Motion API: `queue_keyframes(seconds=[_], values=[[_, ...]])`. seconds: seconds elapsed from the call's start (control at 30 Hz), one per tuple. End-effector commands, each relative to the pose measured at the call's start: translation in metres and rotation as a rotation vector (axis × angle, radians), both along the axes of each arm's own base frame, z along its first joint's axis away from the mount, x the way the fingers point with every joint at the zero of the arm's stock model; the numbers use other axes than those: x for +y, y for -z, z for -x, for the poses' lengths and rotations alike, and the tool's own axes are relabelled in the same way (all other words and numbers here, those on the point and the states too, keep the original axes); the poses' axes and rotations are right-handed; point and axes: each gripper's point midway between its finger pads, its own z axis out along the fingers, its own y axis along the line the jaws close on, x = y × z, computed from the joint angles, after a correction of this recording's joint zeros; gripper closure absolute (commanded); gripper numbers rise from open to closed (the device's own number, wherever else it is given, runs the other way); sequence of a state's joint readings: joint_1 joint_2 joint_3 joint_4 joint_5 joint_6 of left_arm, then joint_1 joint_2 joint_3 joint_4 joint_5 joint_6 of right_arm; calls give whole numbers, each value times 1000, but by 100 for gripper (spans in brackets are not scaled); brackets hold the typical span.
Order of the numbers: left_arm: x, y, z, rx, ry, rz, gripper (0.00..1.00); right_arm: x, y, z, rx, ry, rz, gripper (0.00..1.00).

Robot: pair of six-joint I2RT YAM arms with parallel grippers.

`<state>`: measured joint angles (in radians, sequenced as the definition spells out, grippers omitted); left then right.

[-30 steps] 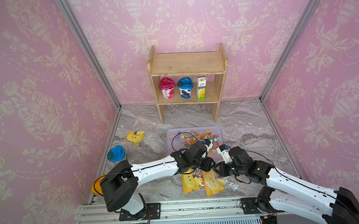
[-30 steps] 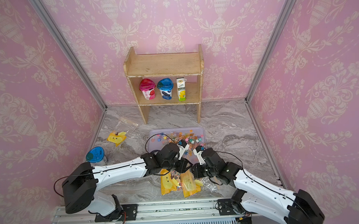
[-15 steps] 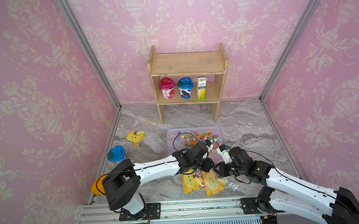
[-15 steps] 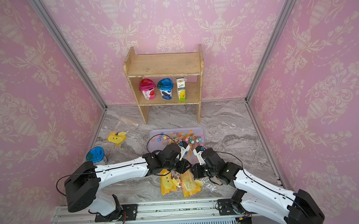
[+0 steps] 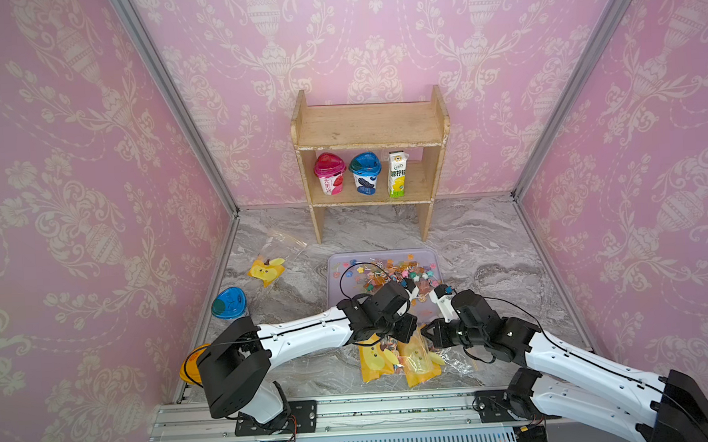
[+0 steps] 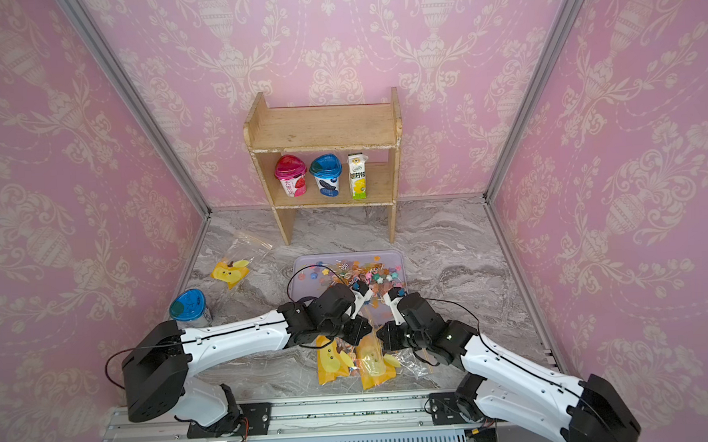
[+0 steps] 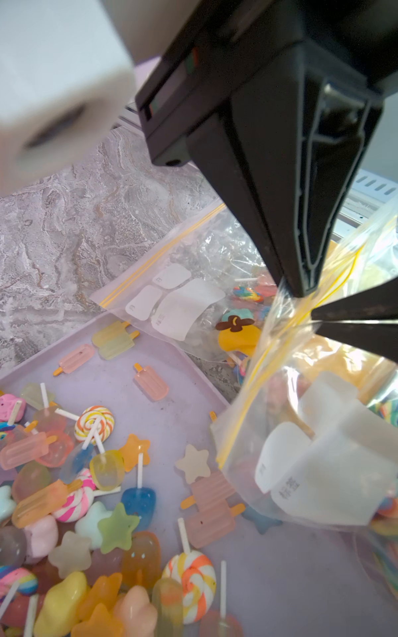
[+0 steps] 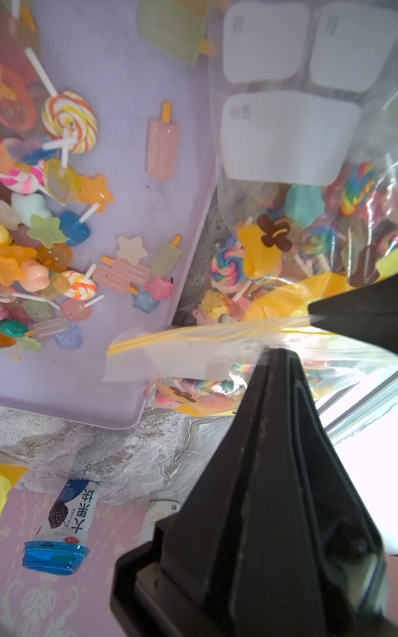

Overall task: Pour candies out of the ziploc bag
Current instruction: Open the ziploc bag at the center of the board.

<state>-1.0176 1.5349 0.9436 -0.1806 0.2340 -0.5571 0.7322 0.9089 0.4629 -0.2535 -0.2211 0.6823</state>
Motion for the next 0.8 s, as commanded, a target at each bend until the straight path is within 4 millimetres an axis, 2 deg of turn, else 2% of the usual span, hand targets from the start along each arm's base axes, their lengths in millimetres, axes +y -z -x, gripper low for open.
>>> queue_keyframes(seconds=[0.0,0.2,0.63,0.77], values=[[8,-2,4,-21,11,-28,100,-10,-2,-6,-18,54,16,100],[12,-12,3,-53,39,-58,100,-15,-3,-6,-24,68,25,100],[36,-40,1,-121,94,-167,100,-18,-9,-10,-53,67,48,100],[28,-47,-3,-129,88,-123,100,-13,-11,-9,-56,50,20,100]])
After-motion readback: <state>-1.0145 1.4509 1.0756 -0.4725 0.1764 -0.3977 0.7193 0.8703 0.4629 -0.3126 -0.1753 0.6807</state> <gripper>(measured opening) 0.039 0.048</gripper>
